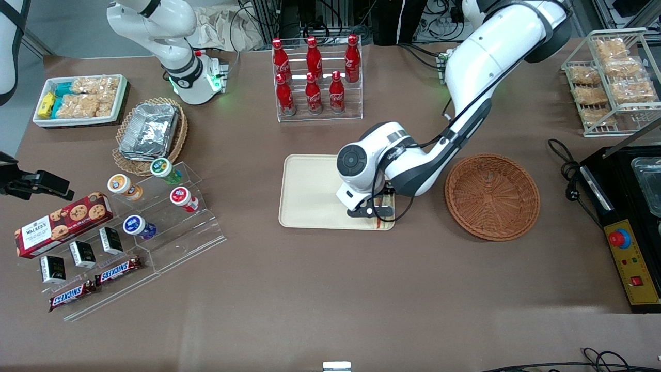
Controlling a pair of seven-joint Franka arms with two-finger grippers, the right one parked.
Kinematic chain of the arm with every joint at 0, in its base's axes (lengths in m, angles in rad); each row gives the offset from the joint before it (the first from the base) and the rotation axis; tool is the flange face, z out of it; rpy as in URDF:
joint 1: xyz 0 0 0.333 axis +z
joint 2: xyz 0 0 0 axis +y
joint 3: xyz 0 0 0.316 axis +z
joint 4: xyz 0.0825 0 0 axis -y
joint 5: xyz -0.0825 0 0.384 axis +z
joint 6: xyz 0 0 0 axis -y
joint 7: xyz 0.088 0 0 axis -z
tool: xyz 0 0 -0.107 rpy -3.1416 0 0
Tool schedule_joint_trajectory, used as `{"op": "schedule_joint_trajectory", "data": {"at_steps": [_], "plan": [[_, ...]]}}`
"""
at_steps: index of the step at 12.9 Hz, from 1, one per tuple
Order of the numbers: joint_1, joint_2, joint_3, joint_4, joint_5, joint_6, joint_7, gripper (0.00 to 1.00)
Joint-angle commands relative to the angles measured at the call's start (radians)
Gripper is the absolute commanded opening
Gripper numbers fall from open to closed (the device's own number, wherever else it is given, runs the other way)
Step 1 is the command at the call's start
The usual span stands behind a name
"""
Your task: Place sandwich from basket to tray
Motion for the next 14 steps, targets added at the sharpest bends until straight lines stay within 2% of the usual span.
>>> {"op": "schedule_joint_trajectory", "data": {"at_steps": [1, 3, 7, 14], "plan": [[0.033, -0.115, -0.001, 0.071, -0.074, -0.122, 0.102, 1.0], [0.099, -0.18, 0.002, 0.106, -0.118, -0.182, 0.204, 1.0], [0.304, -0.302, 0.001, 0.109, -0.204, -0.219, 0.422, 1.0], [0.531, -0.384, -0.001, 0.103, -0.25, -0.257, 0.488, 1.0]]}}
